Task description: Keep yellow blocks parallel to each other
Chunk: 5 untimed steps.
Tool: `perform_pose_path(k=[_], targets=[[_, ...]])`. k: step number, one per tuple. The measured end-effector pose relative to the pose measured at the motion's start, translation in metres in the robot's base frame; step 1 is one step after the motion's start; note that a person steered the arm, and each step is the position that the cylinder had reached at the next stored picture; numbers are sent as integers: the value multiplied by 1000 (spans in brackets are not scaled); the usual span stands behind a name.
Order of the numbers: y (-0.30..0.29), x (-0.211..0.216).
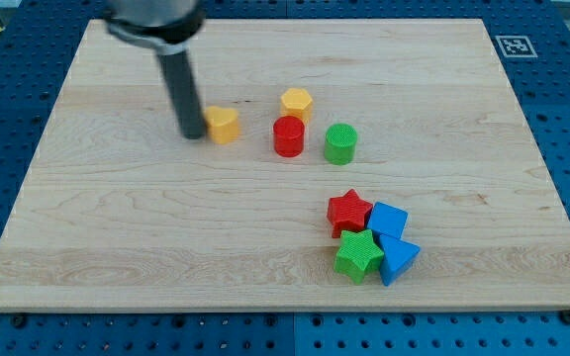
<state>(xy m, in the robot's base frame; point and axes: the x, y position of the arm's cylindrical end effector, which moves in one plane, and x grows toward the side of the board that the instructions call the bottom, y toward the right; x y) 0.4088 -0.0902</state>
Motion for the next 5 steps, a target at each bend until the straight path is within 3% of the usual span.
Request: perform_pose_path(k=[1, 3, 5], targets=[[61, -32], [36, -23], [50, -81]])
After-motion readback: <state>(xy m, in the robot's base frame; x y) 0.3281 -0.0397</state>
